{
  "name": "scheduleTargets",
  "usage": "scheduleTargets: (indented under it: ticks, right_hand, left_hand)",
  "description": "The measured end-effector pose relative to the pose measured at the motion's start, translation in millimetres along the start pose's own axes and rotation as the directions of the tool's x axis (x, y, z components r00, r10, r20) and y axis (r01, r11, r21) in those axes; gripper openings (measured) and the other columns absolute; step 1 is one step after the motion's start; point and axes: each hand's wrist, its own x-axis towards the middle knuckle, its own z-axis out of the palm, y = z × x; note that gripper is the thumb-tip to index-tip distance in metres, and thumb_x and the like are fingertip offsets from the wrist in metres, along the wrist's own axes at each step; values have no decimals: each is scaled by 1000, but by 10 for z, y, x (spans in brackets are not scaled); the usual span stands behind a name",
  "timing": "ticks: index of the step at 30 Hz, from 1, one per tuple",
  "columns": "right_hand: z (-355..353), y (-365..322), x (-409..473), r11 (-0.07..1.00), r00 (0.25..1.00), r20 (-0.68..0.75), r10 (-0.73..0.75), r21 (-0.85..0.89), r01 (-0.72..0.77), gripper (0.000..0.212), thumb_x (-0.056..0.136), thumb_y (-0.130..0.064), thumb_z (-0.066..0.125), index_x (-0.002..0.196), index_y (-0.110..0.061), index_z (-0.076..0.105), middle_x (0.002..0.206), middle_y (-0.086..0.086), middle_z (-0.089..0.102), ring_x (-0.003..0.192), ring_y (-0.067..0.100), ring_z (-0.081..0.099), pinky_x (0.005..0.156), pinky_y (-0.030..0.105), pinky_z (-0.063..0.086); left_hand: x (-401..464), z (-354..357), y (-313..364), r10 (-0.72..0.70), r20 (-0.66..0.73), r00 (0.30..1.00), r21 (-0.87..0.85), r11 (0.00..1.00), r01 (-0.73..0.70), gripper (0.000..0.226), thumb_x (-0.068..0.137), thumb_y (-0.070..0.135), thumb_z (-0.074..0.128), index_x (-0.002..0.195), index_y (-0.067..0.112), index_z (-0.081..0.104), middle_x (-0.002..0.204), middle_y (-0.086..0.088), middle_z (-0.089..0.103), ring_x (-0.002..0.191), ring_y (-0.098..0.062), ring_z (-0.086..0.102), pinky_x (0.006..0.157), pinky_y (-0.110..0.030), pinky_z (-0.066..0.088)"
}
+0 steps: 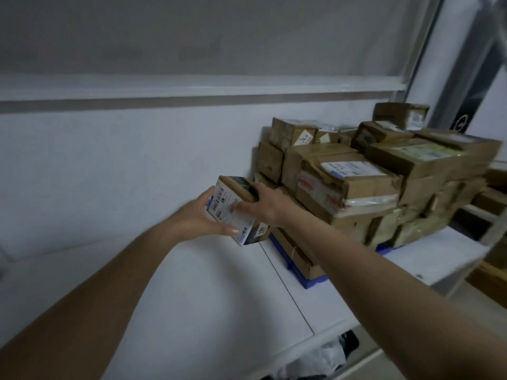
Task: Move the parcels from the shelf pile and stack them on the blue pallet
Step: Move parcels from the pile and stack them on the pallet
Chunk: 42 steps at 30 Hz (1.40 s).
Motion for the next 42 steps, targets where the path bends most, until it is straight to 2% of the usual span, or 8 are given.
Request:
scheduleTargets:
  ticks: [4,8,12,24,27,35,39,42]
  right_hand:
    - [-385,144,-385,996,998,-53,-29,83,34,69,81,-66,51,132,-21,41,122,11,57,104,27,58,85,39,53]
    - [-758,307,-736,987,994,-100,-45,147,59,72,83,-64,49,134,-14,41,127,10,56,111,30,55,92,46,49]
    - [-1054,512,-1020,974,994,-97,-50,217,70,71,85,-61,50,136,-13,39,125,10,57,106,30,58,89,47,52]
    - [-1778,1359,-1252,903,986,-164,9,426,63,67,88,-59,49,135,-12,41,114,10,62,89,24,66,74,40,58]
    - [-1917,1591,-1192,876,985,-175,7,477,79,66,90,-56,48,135,-10,41,105,8,66,74,15,69,61,28,56]
    - [-2443,2113,-786,841,980,-198,9,531,99,58,93,-57,43,123,-9,57,112,10,67,100,26,65,95,45,50]
    - [-2688,2306,-496,798,984,-177,5,593,102,53,93,-55,45,113,-9,61,101,12,71,92,27,69,85,43,56]
    - [-2782,2411,-240,726,992,-124,27,685,66,47,94,-52,46,113,-11,58,104,13,70,95,29,68,86,46,55]
  left_hand:
    - [-148,274,538,37,-35,999,74,997,-35,100,56,40,89,138,40,32,118,24,54,107,6,53,78,-10,42]
    - [-247,574,1044,-12,-105,994,205,978,34,148,39,54,87,152,31,-7,150,9,13,137,-12,25,109,-29,31]
    - [-284,903,1347,0,-95,995,245,969,23,152,45,48,90,150,26,-18,153,8,3,141,-16,17,109,-28,25]
    - [214,1574,2174,229,-142,963,514,848,-126,137,52,53,84,152,26,-5,149,1,15,136,-22,20,113,-37,27]
    - [475,1710,2315,269,-115,956,522,836,-172,133,54,52,83,153,25,-2,148,3,17,130,-18,24,101,-25,26]
    - [1251,1945,2754,322,-81,943,521,820,-236,125,50,56,72,153,27,8,135,2,25,119,-14,26,97,-30,33]
    - [1612,1997,2878,353,-97,931,479,836,-266,122,48,58,71,152,30,12,130,5,24,114,-10,23,93,-25,27]
    - [1864,1992,2896,361,-140,922,452,852,-265,117,54,56,77,151,31,16,147,3,17,134,-17,19,106,-32,25]
